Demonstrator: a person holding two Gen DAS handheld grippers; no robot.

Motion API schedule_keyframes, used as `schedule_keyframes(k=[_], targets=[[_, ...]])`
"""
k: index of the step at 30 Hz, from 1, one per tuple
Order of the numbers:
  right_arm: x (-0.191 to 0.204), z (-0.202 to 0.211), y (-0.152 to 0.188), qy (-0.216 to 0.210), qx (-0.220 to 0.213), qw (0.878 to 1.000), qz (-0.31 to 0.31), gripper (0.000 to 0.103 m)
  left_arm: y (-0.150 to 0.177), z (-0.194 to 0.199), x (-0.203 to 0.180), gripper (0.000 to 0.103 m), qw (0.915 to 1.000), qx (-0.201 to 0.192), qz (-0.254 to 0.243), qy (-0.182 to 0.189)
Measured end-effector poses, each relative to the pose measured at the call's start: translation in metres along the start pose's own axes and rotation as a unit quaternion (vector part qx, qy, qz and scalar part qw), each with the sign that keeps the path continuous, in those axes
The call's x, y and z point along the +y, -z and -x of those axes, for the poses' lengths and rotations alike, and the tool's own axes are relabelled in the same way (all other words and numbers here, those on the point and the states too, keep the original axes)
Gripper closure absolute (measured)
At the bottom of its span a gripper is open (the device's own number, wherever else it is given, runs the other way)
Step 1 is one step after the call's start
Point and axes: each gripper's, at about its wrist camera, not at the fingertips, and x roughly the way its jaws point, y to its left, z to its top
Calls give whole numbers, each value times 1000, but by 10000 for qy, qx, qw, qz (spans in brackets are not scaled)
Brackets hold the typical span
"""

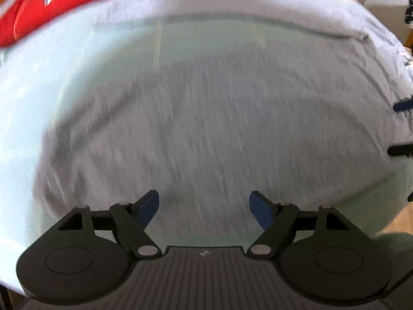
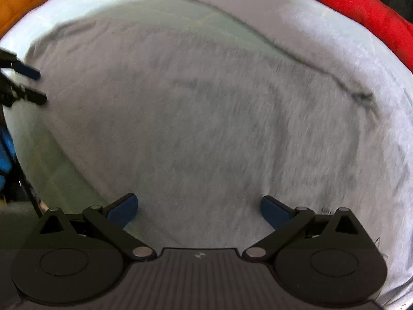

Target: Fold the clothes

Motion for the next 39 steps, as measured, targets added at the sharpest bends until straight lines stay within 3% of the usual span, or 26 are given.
schedule_keyframes(k=[4,7,10,12,16,20,24,26,29,37,39], targets=[[12,-23,-35,227,-533,9981,-189,0,-9,-11,15,26,9997,-198,-68,-112],[30,-40,-30,239,-333,9989,-227,0,4,-23,30,25,9996,143,-26,-262],[51,-34,-19,-63,-211,9997,-134,0,29,-14,54,23,9975,389,584,-82],[61,-28,-20,-123,-140,9998,72,0,29,-9,60,24,9965,460,697,-79],[73,-18,-36,-121,-471,9982,339,0,9,-7,64,25,9988,55,474,-101],[93,-26,-56,-553,-689,9952,430,0,8,-19,71,25,9986,47,515,-93],[117,-48,-56,-1205,-166,9925,136,0,37,-14,87,24,9943,317,1018,-12],[129,-46,-57,-1351,-224,9902,260,0,42,-6,89,24,9938,363,1050,4],[134,-38,-64,-1592,-303,9862,331,0,29,0,88,25,9955,162,928,3],[130,-46,-67,-1408,-141,9899,59,0,-13,-20,92,25,9962,-645,510,292],[134,-47,-68,-1369,-134,9905,80,0,-22,-30,98,24,9964,-664,434,285]])
